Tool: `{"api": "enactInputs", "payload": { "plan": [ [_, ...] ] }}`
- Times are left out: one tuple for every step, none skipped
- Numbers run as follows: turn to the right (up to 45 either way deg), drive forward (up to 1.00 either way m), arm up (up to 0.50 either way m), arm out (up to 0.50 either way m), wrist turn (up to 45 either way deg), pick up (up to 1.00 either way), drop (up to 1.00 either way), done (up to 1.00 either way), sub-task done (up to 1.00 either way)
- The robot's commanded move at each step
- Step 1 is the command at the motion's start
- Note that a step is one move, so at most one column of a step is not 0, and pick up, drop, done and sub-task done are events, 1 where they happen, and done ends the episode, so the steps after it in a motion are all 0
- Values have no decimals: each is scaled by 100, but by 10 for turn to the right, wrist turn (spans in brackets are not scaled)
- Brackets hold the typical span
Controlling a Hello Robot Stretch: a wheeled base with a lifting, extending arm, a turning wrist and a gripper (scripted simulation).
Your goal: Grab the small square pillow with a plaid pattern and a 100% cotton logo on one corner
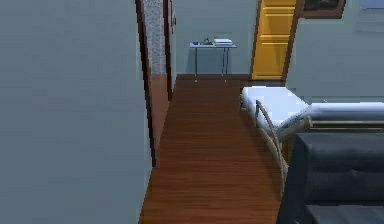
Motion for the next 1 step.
{"api": "enactInputs", "payload": {
  "plan": [
    [0, 0, 0, -2, 0, 0, 0, 0, 0]
  ]
}}
